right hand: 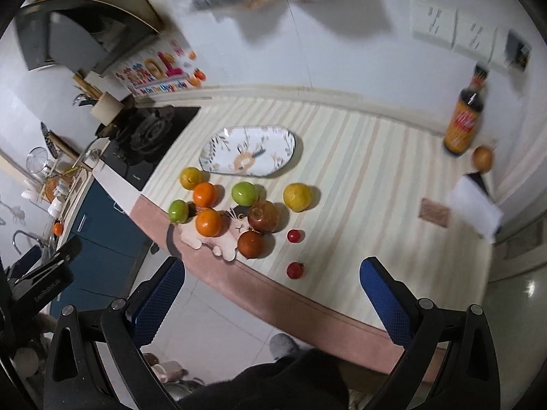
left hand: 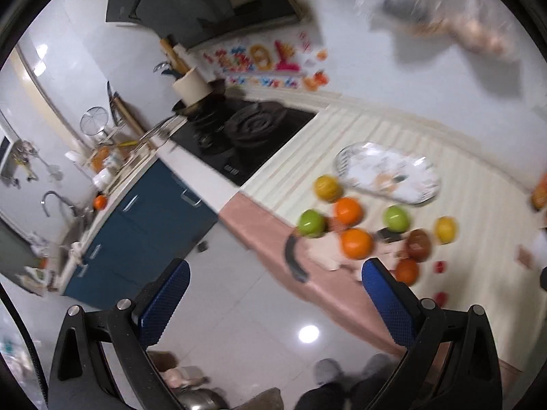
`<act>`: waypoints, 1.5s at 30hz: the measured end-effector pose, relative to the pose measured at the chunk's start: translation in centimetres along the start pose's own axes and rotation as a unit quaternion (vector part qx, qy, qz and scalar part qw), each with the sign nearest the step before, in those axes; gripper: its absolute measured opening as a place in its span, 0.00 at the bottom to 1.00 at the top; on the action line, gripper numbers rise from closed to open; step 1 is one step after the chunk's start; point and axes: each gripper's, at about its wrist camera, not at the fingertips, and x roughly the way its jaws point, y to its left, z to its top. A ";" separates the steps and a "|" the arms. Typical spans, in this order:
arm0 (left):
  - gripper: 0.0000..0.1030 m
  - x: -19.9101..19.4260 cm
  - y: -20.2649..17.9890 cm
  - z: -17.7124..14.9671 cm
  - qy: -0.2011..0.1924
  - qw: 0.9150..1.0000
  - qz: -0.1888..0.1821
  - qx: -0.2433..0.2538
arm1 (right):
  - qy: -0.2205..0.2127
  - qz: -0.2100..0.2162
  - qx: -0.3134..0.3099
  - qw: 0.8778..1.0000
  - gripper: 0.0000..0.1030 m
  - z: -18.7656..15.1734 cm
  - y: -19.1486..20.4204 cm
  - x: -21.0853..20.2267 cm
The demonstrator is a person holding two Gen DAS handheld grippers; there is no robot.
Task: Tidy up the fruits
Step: 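Grasp the dark red apple with the right tool while the left tool grasps a green apple, then carry both apples onto the oval floral plate and open both tools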
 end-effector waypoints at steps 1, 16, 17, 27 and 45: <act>1.00 1.9 -0.1 0.1 0.012 1.000 0.015 0.001 | 0.012 0.004 0.003 1.000 1.00 0.4 -0.3 2.2; 0.90 23.2 0.5 4.6 0.195 0.978 -0.076 -0.006 | 0.142 0.012 0.085 0.986 0.92 4.0 0.8 25.6; 0.89 24.4 0.3 4.8 0.203 0.975 -0.085 -0.001 | 0.150 0.005 0.089 0.985 0.91 4.1 1.2 26.9; 0.89 33.4 -3.1 6.0 0.268 0.943 -0.184 0.075 | 0.195 -0.073 0.099 0.973 0.72 4.8 3.5 32.7; 0.52 33.3 -6.5 5.3 0.261 0.934 -0.218 0.114 | 0.189 -0.072 0.102 0.974 0.65 4.0 2.4 32.3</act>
